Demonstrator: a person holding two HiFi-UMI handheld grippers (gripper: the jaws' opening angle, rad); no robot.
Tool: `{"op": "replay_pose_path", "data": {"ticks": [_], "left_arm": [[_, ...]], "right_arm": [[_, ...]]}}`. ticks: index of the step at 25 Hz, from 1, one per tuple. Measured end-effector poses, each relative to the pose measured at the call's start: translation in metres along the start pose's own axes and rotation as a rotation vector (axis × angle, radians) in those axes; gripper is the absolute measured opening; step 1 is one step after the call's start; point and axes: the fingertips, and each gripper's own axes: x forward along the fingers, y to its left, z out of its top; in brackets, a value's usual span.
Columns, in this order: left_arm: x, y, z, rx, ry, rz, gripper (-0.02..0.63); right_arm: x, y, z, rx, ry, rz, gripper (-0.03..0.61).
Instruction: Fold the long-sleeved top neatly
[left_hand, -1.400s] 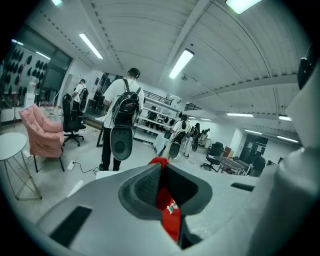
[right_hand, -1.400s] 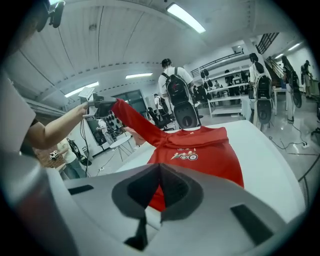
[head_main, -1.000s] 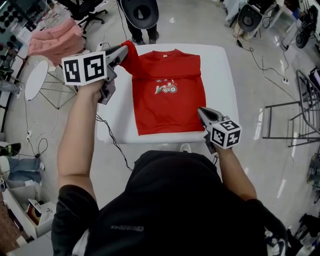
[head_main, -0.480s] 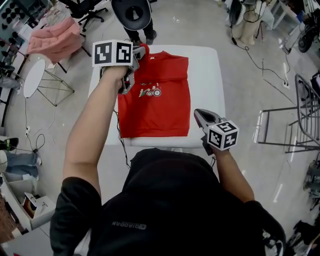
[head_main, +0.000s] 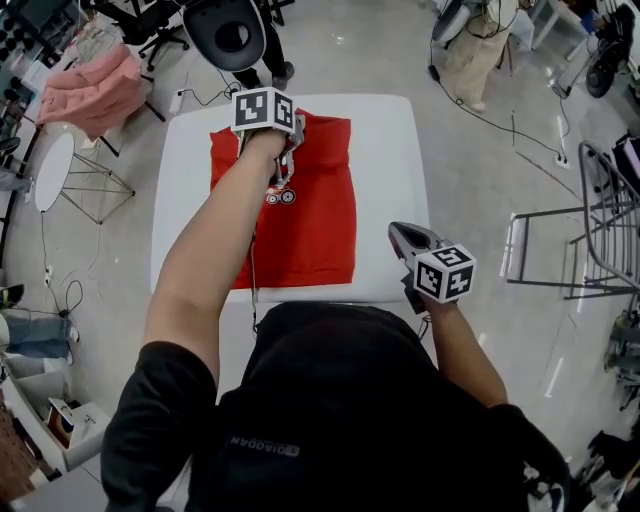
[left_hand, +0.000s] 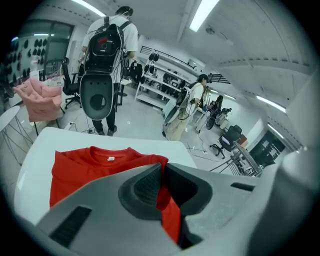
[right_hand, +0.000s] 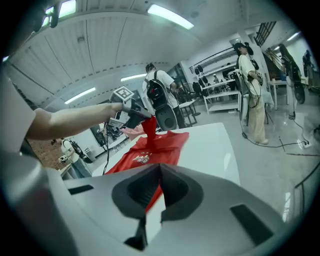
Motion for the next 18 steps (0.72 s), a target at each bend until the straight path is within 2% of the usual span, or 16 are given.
{"op": "replay_pose_path", "data": {"ticks": [7, 10, 12, 14, 18], "left_arm": [[0.031, 0.001, -0.005, -0.016, 0.022, -0.002, 0.021], [0.038, -0.008, -0.008, -0.023, 0.026, -0.051, 0.036], [0.037, -0.018, -0.005, -0.038, 0.012, -0.101, 0.072], [0.031, -0.024, -0.002, -0.039, -0.005, -0.133, 0.077], [0.010, -0.014, 0.004, -0.032, -0.051, -0.127, 0.077]], "right_arm": [[0.008, -0.015, 0.008, 0.002, 0.007, -0.012, 0.005], [0.011, -0.015, 0.009, 0.003, 0.010, -0.008, 0.005], [0.013, -0.017, 0.008, 0.007, 0.014, -0.005, 0.005], [0.017, -0.016, 0.006, 0.007, 0.021, 0.000, 0.005], [0.026, -0.009, 0.004, -0.004, 0.031, 0.020, 0.005]]}}
